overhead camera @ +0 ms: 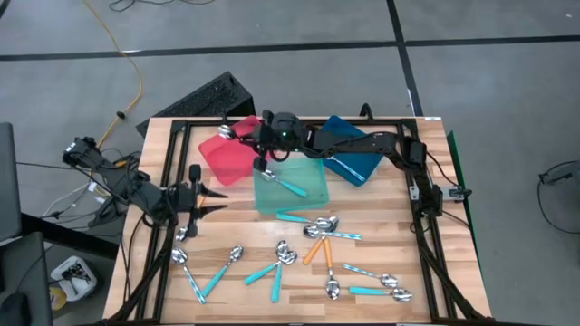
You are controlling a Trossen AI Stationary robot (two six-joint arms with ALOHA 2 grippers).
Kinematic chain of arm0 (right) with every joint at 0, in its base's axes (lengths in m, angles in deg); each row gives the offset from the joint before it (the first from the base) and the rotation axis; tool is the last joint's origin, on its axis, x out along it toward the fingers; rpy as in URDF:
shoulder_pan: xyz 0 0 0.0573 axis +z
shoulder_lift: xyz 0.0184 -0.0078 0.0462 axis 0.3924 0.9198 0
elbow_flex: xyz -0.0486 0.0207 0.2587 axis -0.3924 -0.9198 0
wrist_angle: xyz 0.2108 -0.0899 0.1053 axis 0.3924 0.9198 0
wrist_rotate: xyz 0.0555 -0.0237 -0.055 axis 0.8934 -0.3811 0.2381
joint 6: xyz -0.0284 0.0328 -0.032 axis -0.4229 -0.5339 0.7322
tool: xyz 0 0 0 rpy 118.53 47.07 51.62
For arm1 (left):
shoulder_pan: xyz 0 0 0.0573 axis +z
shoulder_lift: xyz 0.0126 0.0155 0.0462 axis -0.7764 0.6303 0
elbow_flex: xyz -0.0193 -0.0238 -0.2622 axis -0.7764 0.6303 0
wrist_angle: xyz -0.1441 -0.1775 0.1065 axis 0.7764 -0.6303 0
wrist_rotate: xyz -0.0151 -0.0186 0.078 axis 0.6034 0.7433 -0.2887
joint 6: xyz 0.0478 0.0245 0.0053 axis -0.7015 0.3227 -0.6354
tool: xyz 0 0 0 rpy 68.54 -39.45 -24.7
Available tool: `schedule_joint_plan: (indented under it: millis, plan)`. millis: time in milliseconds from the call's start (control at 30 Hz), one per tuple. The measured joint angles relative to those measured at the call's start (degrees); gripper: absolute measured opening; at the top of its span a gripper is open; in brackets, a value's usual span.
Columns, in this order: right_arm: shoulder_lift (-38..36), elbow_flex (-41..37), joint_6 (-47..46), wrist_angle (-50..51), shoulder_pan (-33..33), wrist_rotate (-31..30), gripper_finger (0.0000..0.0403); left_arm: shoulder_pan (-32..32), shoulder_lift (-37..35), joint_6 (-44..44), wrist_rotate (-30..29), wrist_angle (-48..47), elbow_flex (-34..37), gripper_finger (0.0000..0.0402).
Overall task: Sort silverware by color (type)
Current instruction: Put the orange spoon into the red bin
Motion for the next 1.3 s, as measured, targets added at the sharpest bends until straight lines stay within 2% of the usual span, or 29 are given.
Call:
schedule_joint_plan:
  millis: [133, 267, 467, 533, 633, 767, 933, 1000, 1167, 1300]
  plan:
    - [1.6, 0.2, 5.9, -2.1, -1.7, 6.5, 0.006, -0.6, 0.0, -1.4, 0.0, 0.0, 0.0, 0.0094]
    - [3.6, 0.2, 5.8, -1.0, -3.4, 10.4, 0.006, -0.6, 0.0, -1.7, 0.0, -0.1, 0.0, 0.0094]
    - [8.3, 3.3, 2.6, -2.1, -5.4, 10.5, 0.006, -0.6, 0.0, -3.1, -0.2, -0.1, 0.0, 0.0094]
    - [9.6, 4.6, 0.2, 0.9, -6.1, 10.3, 0.006, -0.6, 0.0, -3.2, -0.3, -0.1, 0.0, 0.0094]
    - [13.6, 9.2, -1.4, 0.9, -6.4, 10.3, 0.006, -0.6, 0.0, -3.1, -0.4, -0.2, 0.0, 0.0094]
    - [18.7, 17.4, -3.7, 6.9, -6.7, 10.6, 0.006, -0.6, 0.0, -3.1, -0.3, -0.2, 0.0, 0.0094]
    - [23.1, 27.5, -2.9, 22.0, -6.6, 9.5, 0.0064, -0.6, 0.0, -3.0, -0.4, -1.6, 0.0, 0.0094]
    - [24.3, 30.6, -1.9, 25.1, -6.5, 9.2, 0.0071, -0.6, 0.0, -2.9, -0.3, -1.6, 0.0, 0.0094]
    - [25.6, 32.8, -1.2, 29.7, -6.1, 8.2, 0.0073, -0.6, 0.0, -3.0, -0.3, -1.6, 0.0, 0.0094]
    - [25.4, 31.9, 0.3, 29.3, -5.4, 4.4, 0.0073, -0.6, 0.0, -3.4, -0.4, -1.6, 0.0, 0.0094]
